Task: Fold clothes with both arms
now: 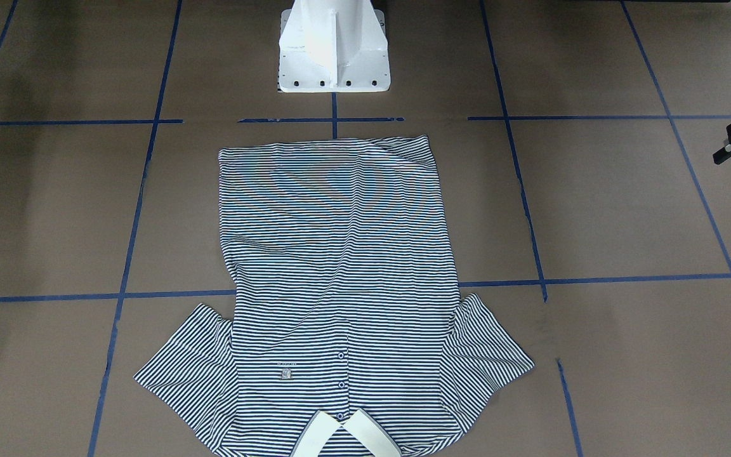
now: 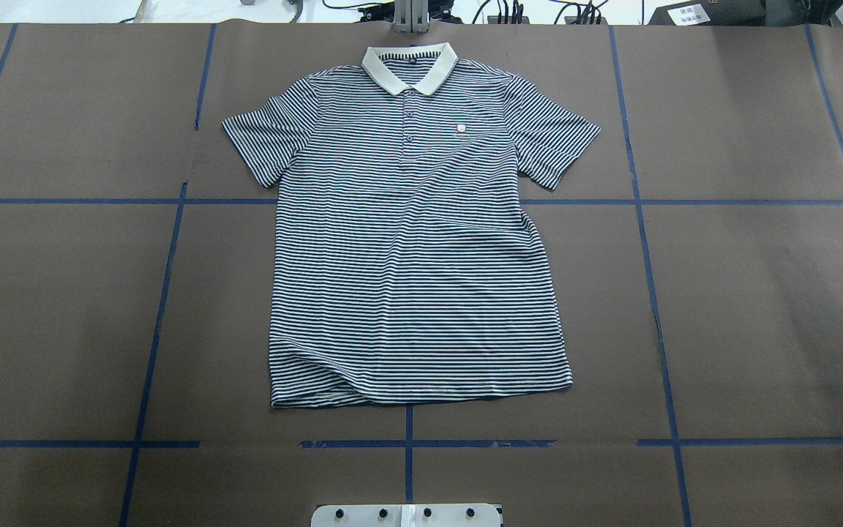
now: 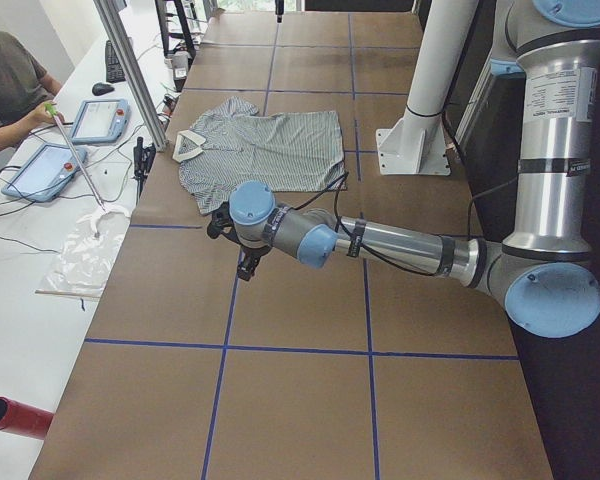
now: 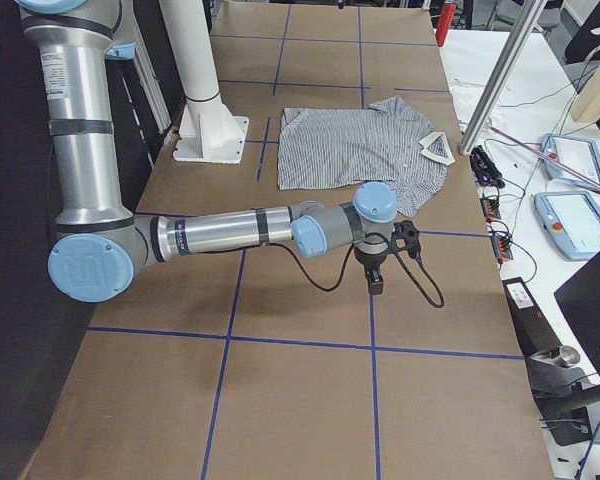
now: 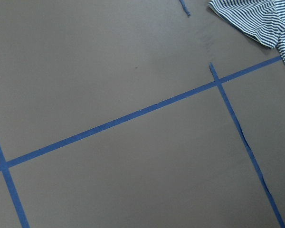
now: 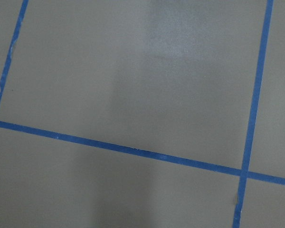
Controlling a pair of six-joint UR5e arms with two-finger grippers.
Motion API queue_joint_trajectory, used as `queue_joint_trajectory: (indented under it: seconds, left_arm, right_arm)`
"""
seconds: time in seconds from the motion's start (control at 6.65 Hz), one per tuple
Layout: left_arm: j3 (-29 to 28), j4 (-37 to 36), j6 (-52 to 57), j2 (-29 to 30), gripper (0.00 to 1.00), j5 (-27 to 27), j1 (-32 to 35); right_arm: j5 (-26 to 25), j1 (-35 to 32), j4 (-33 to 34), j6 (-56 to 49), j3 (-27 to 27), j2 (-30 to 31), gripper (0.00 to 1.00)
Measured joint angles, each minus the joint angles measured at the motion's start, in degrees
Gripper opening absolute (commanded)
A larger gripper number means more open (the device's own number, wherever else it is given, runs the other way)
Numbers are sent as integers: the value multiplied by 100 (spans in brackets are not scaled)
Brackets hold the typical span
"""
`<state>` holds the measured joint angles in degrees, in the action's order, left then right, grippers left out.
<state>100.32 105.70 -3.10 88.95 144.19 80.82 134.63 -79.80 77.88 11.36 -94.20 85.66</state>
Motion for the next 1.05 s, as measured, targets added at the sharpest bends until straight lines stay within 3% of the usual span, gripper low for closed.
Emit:
queue_joint_trajectory:
  seconds: [0.45,1.05]
  left_arm:
    - [-66,-96,-31,60,100,-511,-2]
    - [-577,-1554,-11,688,100,-1082,-23]
  right_arm:
    - [50,-60,420,-38,33,-46,100]
    - [127,-150,1267,-967,12,-42,100]
